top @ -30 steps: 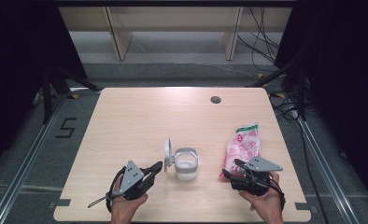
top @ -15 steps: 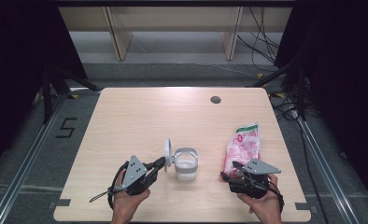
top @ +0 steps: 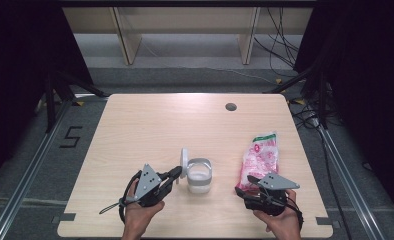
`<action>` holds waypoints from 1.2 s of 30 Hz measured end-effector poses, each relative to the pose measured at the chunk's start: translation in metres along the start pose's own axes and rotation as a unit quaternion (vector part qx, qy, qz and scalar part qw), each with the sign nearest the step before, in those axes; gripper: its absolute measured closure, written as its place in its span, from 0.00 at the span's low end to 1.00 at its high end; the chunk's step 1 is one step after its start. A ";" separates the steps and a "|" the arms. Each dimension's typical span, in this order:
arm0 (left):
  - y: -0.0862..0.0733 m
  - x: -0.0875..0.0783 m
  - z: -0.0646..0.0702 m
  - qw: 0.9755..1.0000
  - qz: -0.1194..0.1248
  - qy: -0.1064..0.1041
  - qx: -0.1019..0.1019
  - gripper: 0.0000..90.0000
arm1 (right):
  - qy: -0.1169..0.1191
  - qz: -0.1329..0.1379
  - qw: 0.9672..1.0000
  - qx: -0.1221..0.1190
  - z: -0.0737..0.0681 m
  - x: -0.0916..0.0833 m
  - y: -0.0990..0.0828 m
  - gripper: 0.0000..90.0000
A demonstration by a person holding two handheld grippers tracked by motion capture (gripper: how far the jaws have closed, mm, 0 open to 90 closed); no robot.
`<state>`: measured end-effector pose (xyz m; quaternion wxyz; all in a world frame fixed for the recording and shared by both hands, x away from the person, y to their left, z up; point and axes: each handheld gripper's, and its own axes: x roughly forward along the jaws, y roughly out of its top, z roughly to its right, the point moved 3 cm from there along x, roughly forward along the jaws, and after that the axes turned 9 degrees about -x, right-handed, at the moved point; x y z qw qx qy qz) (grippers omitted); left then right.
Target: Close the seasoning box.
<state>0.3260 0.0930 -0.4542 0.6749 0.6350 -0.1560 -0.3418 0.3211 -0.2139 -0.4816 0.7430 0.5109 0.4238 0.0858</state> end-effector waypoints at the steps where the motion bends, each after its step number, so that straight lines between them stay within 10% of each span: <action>1: 0.000 0.001 0.001 1.000 -0.002 -0.004 0.003 0.99 | 0.003 -0.001 1.000 0.000 -0.001 0.000 0.000 0.45; 18: -0.003 0.009 0.016 0.999 -0.006 -0.044 0.006 0.92 | 0.016 0.002 1.000 -0.008 0.000 -0.001 -0.003 0.45; 19: -0.003 0.009 0.017 0.999 -0.004 -0.051 -0.001 0.90 | 0.013 -0.006 1.000 0.018 -0.004 -0.002 -0.003 0.45; 36: -0.018 0.000 0.031 0.998 -0.024 -0.065 -0.012 0.46 | 0.011 0.006 1.000 0.009 -0.005 0.000 -0.005 0.44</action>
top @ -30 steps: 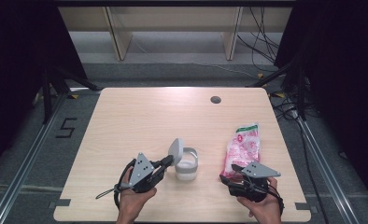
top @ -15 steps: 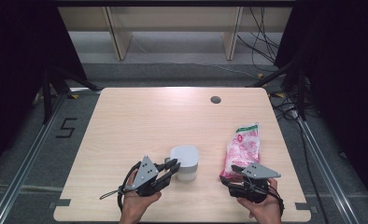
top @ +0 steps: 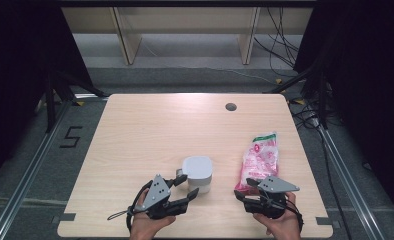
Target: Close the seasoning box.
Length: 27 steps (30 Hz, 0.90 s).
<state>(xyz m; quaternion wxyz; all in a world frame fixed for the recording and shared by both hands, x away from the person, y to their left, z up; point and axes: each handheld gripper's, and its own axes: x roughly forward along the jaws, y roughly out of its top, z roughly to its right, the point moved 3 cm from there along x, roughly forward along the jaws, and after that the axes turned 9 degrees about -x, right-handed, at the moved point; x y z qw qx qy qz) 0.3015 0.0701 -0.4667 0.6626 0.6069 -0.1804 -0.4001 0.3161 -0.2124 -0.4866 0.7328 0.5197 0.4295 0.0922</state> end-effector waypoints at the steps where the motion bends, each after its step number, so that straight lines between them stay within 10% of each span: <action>1: -0.001 0.001 0.001 1.000 0.004 -0.003 -0.005 0.45 | 0.000 -0.003 1.000 -0.010 0.001 0.000 -0.001 0.44; 27: -0.038 -0.003 0.009 0.999 -0.019 -0.008 -0.034 0.37 | 0.032 -0.002 0.999 -0.016 -0.012 -0.001 -0.002 0.43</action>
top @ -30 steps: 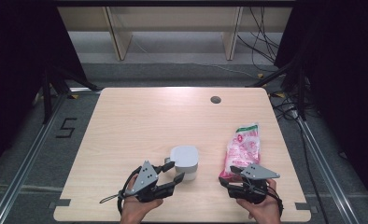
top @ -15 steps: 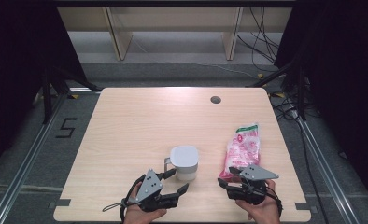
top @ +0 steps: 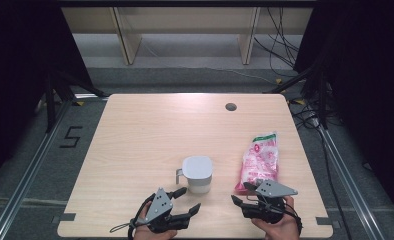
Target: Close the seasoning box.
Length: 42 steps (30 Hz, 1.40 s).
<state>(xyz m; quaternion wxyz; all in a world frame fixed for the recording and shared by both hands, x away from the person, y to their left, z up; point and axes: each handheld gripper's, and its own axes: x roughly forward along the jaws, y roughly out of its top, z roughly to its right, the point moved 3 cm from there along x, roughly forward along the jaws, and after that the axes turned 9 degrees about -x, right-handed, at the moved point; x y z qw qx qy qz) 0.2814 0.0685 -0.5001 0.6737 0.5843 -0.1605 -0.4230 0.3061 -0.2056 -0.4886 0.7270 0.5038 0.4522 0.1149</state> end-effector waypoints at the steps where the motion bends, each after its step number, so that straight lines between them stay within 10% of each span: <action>1: -0.001 0.000 -0.001 1.000 0.000 -0.004 0.008 0.37 | 0.005 -0.006 1.000 -0.004 0.000 -0.001 -0.001 0.42; 16: -0.011 -0.001 -0.001 0.999 -0.024 0.010 0.025 0.31 | 0.019 -0.025 0.999 0.007 -0.010 -0.009 -0.018 0.37; 39: -0.015 -0.003 -0.006 0.999 -0.025 0.020 -0.005 0.28 | 0.027 -0.049 0.998 0.015 -0.012 -0.023 -0.038 0.36; 42: -0.013 -0.005 -0.009 0.999 -0.029 0.022 0.016 0.28 | 0.019 -0.047 0.999 0.017 -0.013 -0.024 -0.039 0.36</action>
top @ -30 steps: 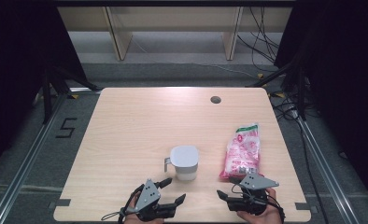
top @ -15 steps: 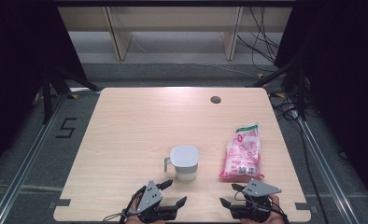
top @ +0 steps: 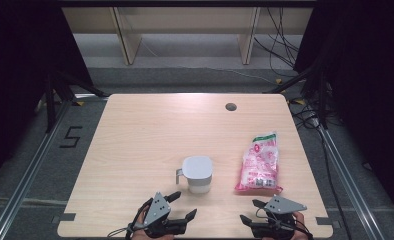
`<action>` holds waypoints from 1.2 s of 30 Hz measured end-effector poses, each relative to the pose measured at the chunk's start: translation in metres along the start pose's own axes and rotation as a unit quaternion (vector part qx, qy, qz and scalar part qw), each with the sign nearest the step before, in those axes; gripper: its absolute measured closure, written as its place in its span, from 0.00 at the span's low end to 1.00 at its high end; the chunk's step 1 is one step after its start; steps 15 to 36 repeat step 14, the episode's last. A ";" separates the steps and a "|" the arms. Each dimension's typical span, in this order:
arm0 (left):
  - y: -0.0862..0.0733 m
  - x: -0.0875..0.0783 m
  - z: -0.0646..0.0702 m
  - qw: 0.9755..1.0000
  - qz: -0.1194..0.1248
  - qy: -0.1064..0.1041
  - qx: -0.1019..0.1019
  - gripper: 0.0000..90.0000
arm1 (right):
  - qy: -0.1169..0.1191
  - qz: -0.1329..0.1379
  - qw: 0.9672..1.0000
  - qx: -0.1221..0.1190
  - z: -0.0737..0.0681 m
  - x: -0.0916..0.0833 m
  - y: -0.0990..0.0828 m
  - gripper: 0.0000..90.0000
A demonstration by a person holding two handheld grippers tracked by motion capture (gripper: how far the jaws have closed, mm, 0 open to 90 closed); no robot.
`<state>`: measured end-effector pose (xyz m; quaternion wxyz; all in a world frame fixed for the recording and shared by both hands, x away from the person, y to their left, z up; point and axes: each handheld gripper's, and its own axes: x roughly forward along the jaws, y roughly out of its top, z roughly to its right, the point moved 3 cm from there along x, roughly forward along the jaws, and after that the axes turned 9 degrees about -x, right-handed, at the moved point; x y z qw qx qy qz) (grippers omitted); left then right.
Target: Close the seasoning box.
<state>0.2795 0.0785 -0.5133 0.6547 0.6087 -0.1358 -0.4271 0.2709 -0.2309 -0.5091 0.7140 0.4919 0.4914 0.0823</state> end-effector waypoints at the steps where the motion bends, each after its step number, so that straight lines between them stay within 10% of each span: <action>1: 0.000 0.000 0.000 1.000 0.000 0.001 -0.005 0.28 | -0.001 0.001 1.000 -0.003 0.000 0.000 0.000 0.36; 36: -0.002 -0.001 -0.004 1.000 -0.002 0.007 -0.025 0.27 | 0.012 -0.005 1.000 -0.004 0.001 0.000 -0.003 0.36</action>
